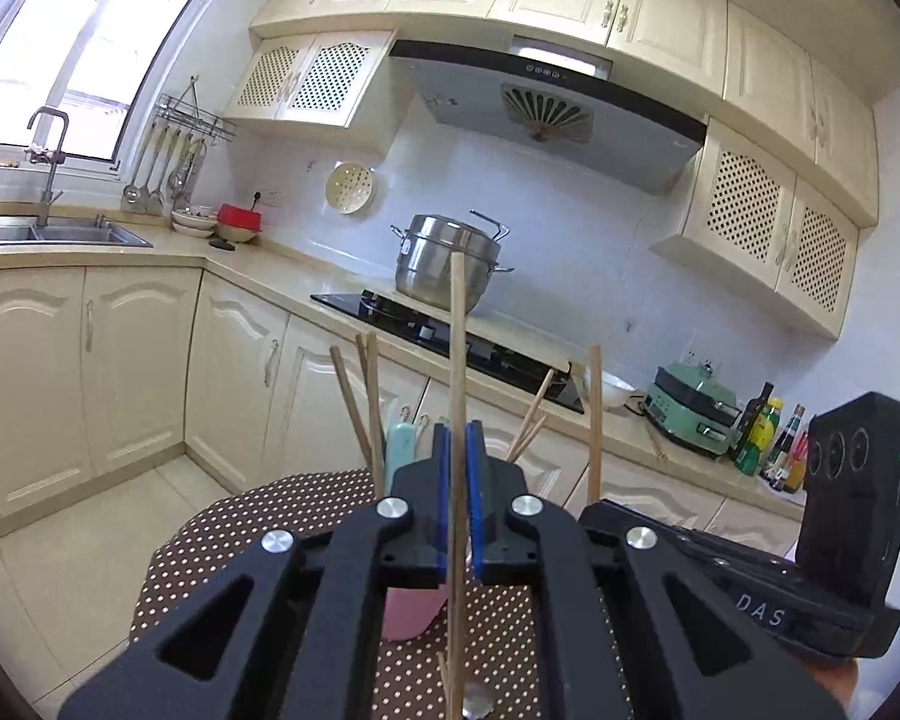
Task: Organize utensils
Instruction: 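Lift both chopsticks up over the pink cup with both tools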
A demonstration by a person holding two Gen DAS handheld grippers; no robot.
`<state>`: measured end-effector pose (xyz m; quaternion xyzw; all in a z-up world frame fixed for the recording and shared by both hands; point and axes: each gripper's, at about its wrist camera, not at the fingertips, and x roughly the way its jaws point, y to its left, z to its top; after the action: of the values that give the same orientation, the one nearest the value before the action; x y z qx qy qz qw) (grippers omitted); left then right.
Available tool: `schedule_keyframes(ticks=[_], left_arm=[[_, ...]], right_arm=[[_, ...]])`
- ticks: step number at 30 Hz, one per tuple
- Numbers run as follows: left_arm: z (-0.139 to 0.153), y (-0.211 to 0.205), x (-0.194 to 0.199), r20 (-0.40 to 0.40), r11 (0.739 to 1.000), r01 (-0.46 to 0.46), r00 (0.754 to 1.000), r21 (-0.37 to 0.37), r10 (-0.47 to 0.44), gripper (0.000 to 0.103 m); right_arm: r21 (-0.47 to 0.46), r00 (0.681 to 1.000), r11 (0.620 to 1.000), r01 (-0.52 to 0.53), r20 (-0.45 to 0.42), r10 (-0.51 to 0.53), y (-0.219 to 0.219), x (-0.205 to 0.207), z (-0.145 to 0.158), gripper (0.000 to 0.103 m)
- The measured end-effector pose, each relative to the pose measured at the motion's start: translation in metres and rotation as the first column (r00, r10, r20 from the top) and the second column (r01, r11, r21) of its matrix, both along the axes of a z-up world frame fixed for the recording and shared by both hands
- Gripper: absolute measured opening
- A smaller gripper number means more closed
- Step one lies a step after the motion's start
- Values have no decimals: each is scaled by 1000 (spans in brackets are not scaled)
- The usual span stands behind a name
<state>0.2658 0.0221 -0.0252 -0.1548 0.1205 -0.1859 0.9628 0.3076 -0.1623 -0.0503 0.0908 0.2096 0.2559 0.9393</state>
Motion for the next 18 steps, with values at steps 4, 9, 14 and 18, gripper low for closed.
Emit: schedule_keyframes(ticks=[4, 9, 14, 18], left_arm=[[4, -2, 13, 39, 999, 8, 999, -35, -7, 5], [10, -10, 29, 93, 998, 17, 996, -61, -12, 5], [18, -21, 40, 180, 999, 12, 984, -52, -3, 6], [23, -23, 54, 231, 997, 7, 973, -77, 11, 6]], right_arm=[[19, 998, 1000, 25, 66, -26, -4, 4, 7, 5], [32, 990, 999, 38, 133, -41, -3, 16, 11, 5], [67, 975, 996, 53, 210, -66, -3, 31, 18, 6], [102, 958, 992, 70, 269, -96, -5, 40, 25, 6]])
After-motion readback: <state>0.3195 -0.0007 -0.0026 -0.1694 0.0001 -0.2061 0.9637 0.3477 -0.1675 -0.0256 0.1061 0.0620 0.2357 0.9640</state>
